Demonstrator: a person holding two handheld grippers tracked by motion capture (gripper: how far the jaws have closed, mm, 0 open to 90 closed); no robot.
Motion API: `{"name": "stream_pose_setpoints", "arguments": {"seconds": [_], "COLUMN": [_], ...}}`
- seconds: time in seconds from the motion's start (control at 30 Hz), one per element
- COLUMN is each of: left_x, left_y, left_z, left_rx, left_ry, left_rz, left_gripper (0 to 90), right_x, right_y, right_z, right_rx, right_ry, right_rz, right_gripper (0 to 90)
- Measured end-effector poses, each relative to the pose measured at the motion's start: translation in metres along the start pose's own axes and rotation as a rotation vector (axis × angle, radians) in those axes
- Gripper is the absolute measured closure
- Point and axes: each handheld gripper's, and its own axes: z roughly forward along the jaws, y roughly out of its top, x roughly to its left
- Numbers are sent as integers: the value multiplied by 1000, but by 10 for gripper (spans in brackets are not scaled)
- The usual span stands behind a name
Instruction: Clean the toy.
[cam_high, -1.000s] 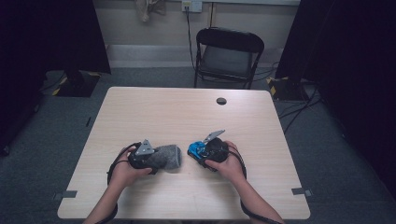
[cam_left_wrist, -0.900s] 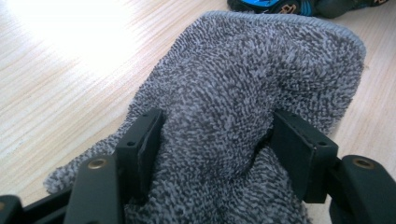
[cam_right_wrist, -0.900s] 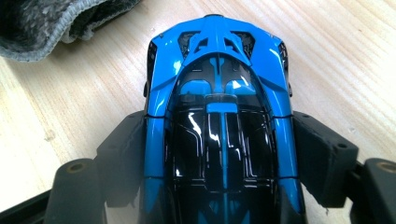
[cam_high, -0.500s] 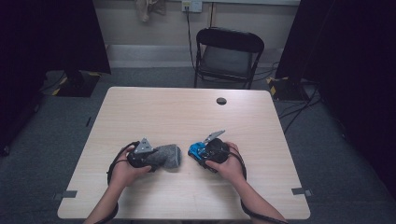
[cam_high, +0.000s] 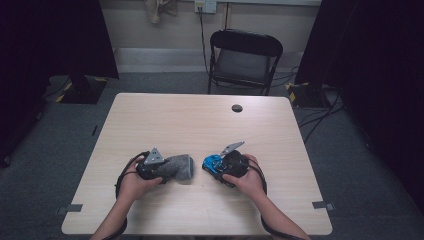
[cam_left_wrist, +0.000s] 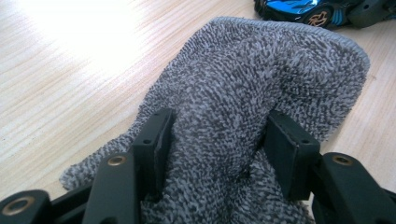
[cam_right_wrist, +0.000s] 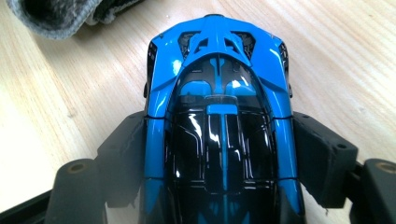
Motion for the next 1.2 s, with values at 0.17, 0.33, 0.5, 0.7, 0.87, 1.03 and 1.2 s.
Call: {"name": "stream_pose_setpoints", "arguments": {"seconds": [0.17, 0.33, 0.5, 0.7, 0.87, 1.03, 1.2], "left_x": [0, -1, -2, -3, -7, -14, -20], "left_y": [1, 3, 11, 17, 12, 13, 18], "left_z": [0, -1, -6, 1, 21, 24, 20], "left_rx": [1, -4, -47, -80, -24, 12, 28], "left_ry": [1, -12, -33, -81, -97, -74, -71], "left_rz": [3, 7, 39, 80, 81, 85, 42], "left_gripper": [454, 449, 305, 199, 172, 240, 610], "right_x": [0, 1, 1, 2, 2, 4, 5], "right_y": [-2, -2, -4, -7, -8, -8, -8], "right_z": [-2, -5, -4, -4, -4, -4, -4], "right_rx": [-4, -13, 3, -4, -11, -8, -6], "right_ry": [10, 16, 17, 19, 23, 9, 3], "right_rz": [-6, -6, -13, -21, -25, -40, -42], "right_gripper": [261, 261, 261, 260, 260, 259, 260]}}
